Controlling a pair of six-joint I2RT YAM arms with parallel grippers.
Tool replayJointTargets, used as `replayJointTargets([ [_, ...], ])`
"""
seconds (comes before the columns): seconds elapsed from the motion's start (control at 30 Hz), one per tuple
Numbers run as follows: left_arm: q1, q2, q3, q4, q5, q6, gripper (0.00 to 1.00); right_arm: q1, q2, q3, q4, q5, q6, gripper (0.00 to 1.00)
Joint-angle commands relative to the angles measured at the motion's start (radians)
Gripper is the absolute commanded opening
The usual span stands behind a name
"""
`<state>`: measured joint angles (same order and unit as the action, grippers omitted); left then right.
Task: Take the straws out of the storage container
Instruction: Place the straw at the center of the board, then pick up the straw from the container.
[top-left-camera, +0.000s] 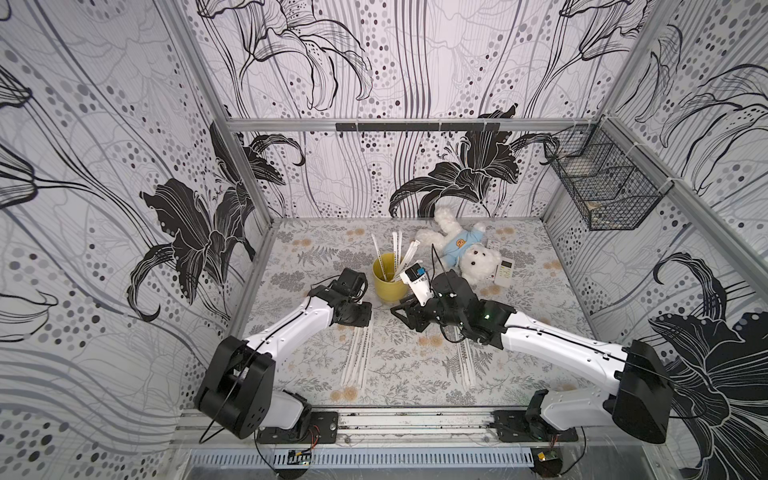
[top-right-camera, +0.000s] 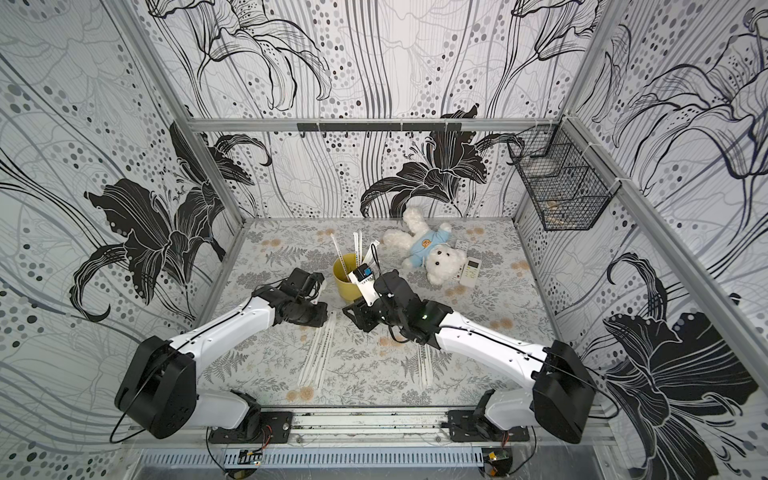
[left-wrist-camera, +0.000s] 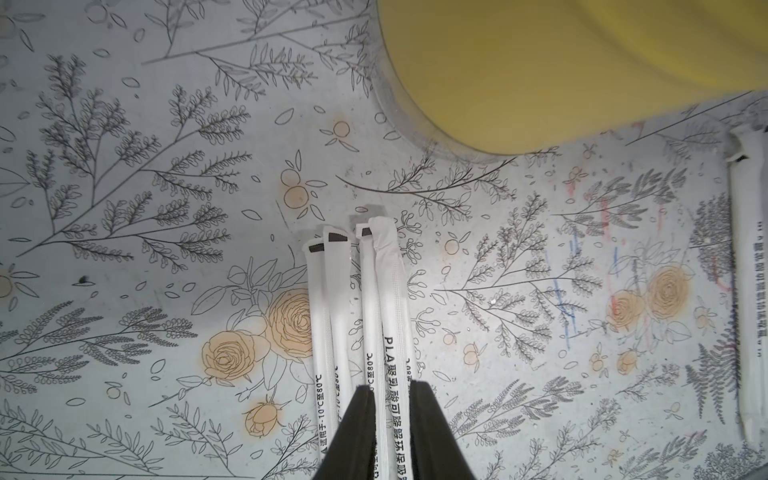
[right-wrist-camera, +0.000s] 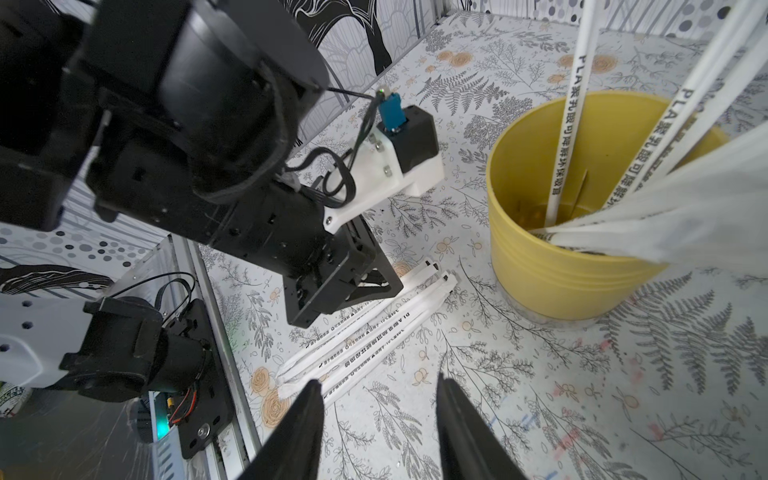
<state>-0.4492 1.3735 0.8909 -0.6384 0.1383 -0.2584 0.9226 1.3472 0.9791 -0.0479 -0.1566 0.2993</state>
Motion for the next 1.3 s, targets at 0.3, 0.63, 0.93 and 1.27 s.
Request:
replayJointTargets([
  [0.3, -0.003, -0.362, -0.198, 0.442, -0.068, -0.146, 0.25, 0.005, 0.043, 0.18, -0.09, 0.159, -0.09, 0.49],
  [0.63, -0.011, -0.381, -0.464, 1.092, -0.089, -0.185, 0.3, 0.0, 0.262, 0.49, -0.209, 0.34, -0.161, 0.49],
  [0.93, -0.016, -0.358, -0.554, 1.354, -0.098, -0.075, 0.34, -0.073, 0.562, 0.845, -0.367, 0.338, -0.126, 0.49],
  [1.27, -0.017, -0.338, -0.576, 1.397, -0.077, -0.007, 0.37, -0.111, 0.737, 1.042, -0.458, 0.331, -0.118, 0.49],
])
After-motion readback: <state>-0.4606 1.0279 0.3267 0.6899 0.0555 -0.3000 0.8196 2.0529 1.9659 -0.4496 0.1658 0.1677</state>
